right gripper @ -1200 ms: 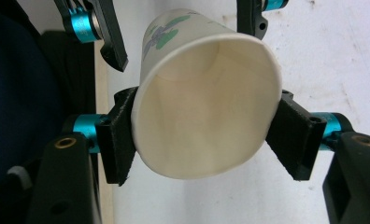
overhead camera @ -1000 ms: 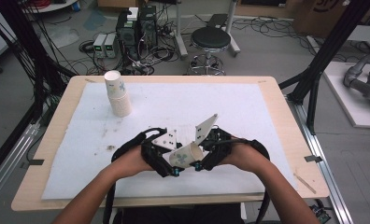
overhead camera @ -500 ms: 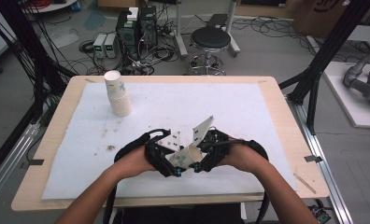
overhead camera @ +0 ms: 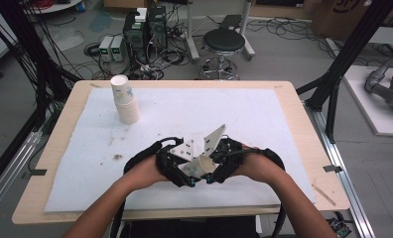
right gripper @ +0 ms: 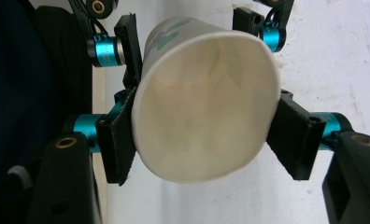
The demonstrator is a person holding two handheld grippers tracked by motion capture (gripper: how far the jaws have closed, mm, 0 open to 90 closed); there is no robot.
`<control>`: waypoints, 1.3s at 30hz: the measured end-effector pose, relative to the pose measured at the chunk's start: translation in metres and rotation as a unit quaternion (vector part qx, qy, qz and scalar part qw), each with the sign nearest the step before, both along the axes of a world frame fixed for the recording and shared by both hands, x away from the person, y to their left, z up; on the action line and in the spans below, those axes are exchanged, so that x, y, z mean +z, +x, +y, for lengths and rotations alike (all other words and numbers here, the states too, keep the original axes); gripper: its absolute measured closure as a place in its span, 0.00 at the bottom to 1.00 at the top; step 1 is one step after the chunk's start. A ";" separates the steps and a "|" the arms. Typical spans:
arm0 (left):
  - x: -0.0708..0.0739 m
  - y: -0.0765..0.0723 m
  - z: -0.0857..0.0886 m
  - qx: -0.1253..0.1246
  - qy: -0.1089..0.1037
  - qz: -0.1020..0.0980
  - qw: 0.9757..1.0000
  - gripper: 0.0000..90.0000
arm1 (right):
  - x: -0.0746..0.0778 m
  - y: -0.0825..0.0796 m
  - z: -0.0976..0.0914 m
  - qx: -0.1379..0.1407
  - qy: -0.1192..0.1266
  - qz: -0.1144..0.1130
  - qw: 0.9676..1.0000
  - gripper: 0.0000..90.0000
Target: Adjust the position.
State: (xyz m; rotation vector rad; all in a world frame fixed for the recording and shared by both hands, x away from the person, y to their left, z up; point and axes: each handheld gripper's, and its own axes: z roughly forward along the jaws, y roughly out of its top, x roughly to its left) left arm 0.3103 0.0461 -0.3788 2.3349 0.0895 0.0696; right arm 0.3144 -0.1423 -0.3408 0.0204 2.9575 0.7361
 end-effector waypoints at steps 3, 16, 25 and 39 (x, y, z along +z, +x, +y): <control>-0.002 0.000 0.001 0.004 -0.012 0.005 1.000 0.39 | 0.002 0.001 -0.001 -0.008 0.015 0.007 1.000 0.32; -0.018 0.003 0.029 0.069 -0.088 0.015 0.994 0.38 | 0.010 0.003 -0.034 -0.077 0.157 0.015 0.984 0.23; -0.032 0.004 0.058 0.136 -0.141 0.013 0.980 0.36 | -0.015 -0.003 -0.080 -0.163 0.253 -0.014 0.954 0.23; -0.041 0.003 0.095 0.205 -0.226 -0.033 0.952 0.36 | -0.057 -0.014 -0.117 -0.261 0.298 -0.051 0.917 0.23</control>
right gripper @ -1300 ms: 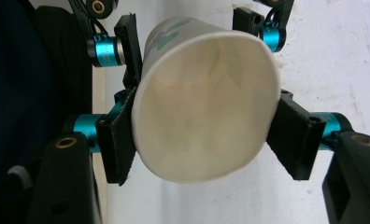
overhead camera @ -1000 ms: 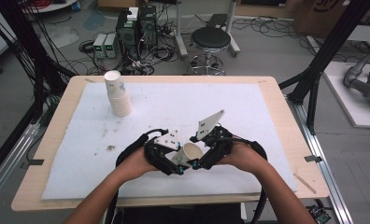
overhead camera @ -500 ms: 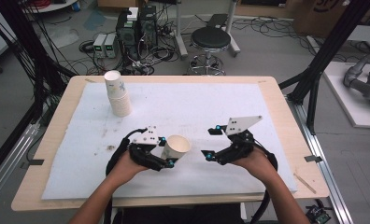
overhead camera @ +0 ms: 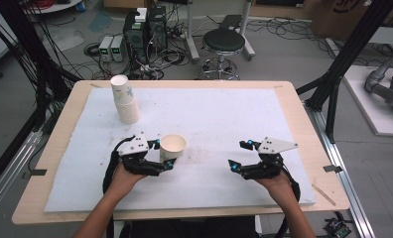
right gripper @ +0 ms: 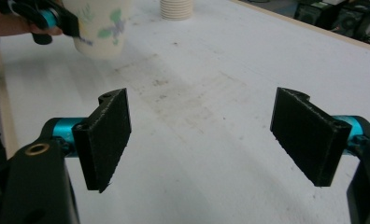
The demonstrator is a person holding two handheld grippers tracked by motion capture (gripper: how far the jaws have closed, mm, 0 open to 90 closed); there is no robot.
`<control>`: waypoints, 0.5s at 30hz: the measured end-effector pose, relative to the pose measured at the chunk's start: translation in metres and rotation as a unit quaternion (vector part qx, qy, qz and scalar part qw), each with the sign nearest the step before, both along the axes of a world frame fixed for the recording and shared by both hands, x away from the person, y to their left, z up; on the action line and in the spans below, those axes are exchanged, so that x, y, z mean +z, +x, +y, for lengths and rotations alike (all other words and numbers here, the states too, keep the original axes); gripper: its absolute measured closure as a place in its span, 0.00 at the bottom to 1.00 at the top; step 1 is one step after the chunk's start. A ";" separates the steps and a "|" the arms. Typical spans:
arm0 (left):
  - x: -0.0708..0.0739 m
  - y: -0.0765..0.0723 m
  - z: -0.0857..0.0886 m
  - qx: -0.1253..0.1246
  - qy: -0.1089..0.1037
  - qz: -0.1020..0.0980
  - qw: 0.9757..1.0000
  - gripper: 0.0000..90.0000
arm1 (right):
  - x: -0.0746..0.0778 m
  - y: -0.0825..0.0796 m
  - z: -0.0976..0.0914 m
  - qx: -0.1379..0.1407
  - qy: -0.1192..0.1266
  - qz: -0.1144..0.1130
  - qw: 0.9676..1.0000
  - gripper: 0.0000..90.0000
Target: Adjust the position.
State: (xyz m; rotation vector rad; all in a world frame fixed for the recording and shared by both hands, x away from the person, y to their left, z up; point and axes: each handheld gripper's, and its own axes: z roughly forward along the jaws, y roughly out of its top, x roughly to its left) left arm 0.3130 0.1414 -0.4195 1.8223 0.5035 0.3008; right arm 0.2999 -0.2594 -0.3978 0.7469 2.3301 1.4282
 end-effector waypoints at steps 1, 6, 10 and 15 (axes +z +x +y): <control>0.000 0.000 0.000 0.000 0.000 0.000 1.000 0.36 | 0.000 0.000 0.000 0.000 0.000 0.000 1.000 0.23; 0.002 -0.002 0.009 0.027 -0.028 -0.028 0.999 0.36 | -0.003 -0.001 -0.005 -0.014 -0.007 -0.008 1.000 0.23; 0.003 -0.003 0.015 0.038 -0.036 -0.039 0.998 0.36 | -0.005 -0.001 -0.007 -0.020 -0.009 -0.008 1.000 0.23; 0.003 -0.005 0.021 0.049 -0.036 -0.047 0.997 0.36 | -0.007 0.001 -0.007 -0.022 -0.007 -0.008 1.000 0.23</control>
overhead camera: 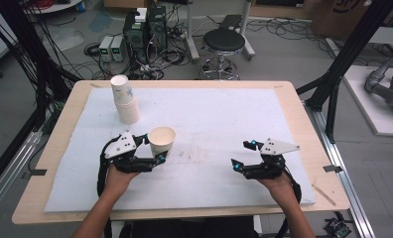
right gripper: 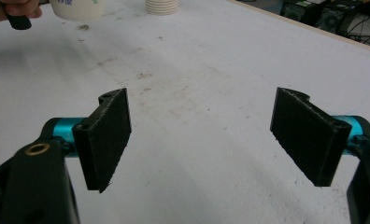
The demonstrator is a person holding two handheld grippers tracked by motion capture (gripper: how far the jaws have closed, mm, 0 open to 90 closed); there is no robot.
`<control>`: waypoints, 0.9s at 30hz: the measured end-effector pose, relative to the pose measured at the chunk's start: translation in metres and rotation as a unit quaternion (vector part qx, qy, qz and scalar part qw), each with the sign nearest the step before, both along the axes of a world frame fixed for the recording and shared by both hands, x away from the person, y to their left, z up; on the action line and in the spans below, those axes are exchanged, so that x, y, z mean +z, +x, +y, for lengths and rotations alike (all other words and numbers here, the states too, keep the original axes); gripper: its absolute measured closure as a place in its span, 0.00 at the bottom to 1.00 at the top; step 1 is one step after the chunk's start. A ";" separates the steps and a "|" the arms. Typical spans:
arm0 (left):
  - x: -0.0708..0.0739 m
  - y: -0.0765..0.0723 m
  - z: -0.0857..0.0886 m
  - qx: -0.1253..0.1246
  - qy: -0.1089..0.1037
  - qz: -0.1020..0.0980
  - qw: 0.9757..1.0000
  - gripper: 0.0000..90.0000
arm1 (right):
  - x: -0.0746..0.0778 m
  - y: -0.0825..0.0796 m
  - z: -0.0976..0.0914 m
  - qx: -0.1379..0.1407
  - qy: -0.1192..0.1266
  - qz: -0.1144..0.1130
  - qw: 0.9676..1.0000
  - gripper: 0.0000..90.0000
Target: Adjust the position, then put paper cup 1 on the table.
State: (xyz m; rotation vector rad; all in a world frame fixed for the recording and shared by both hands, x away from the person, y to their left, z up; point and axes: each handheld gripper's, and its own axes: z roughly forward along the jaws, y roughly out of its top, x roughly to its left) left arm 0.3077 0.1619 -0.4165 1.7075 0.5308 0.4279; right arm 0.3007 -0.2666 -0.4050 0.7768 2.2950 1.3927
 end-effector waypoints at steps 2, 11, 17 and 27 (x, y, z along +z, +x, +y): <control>0.000 -0.001 0.003 0.005 -0.002 -0.001 1.000 0.36 | 0.000 0.001 0.001 0.000 -0.001 -0.002 1.000 0.23; 0.000 -0.002 0.024 0.043 -0.018 -0.010 0.999 0.36 | 0.000 0.001 0.000 -0.008 0.008 -0.009 1.000 0.23; 0.002 -0.002 0.028 0.051 -0.024 -0.014 0.998 0.36 | 0.000 0.000 0.001 -0.007 0.005 -0.011 1.000 0.23; -0.002 0.000 0.037 0.057 -0.018 -0.016 0.998 0.35 | -0.001 0.000 0.000 -0.009 0.003 -0.013 1.000 0.23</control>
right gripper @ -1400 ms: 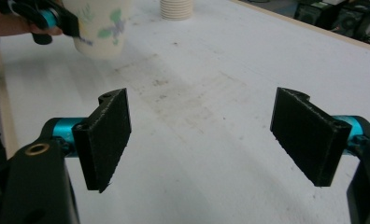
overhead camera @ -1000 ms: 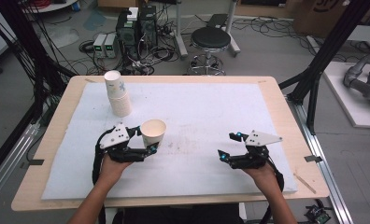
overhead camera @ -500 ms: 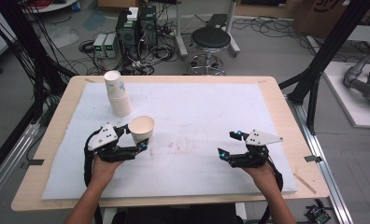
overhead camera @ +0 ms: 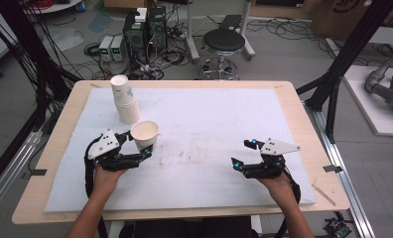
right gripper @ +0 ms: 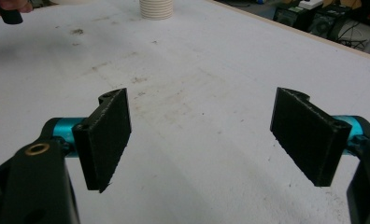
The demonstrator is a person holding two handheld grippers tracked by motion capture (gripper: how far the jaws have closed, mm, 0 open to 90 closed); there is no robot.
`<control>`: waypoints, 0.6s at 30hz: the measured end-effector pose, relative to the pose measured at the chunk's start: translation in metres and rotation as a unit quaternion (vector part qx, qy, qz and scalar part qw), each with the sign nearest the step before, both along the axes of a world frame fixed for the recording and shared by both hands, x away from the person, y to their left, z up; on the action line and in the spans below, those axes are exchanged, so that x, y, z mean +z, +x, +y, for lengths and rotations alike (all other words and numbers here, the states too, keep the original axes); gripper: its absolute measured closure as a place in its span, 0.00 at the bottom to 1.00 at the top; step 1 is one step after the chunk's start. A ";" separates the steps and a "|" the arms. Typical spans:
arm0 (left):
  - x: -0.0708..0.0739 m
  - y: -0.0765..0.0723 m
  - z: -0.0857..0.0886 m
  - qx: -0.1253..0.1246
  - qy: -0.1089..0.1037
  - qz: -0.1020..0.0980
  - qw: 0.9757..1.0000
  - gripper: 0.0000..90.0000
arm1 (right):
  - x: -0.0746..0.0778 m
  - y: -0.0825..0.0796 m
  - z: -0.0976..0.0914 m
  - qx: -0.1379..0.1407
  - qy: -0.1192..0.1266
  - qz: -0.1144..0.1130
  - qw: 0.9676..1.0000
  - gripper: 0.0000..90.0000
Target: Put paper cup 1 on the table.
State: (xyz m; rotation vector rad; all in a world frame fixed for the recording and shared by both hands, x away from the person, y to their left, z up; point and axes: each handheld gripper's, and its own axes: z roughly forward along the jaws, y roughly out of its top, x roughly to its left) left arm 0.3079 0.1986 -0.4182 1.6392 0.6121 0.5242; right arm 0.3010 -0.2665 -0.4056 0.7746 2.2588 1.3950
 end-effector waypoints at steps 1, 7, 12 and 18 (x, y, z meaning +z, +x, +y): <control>-0.001 0.001 0.002 0.005 0.001 0.002 1.000 0.35 | 0.000 0.000 0.000 -0.001 -0.001 0.002 1.000 0.23; -0.007 0.005 0.024 0.035 0.023 0.007 0.999 0.35 | 0.000 -0.002 -0.001 -0.002 -0.002 0.003 1.000 0.23; -0.017 0.006 0.052 0.068 0.045 0.011 0.997 0.35 | -0.001 -0.003 0.000 0.003 -0.004 0.000 1.000 0.23; -0.025 0.004 0.077 0.107 0.024 0.025 0.994 0.35 | 0.000 -0.003 0.003 0.008 -0.004 -0.001 1.000 0.23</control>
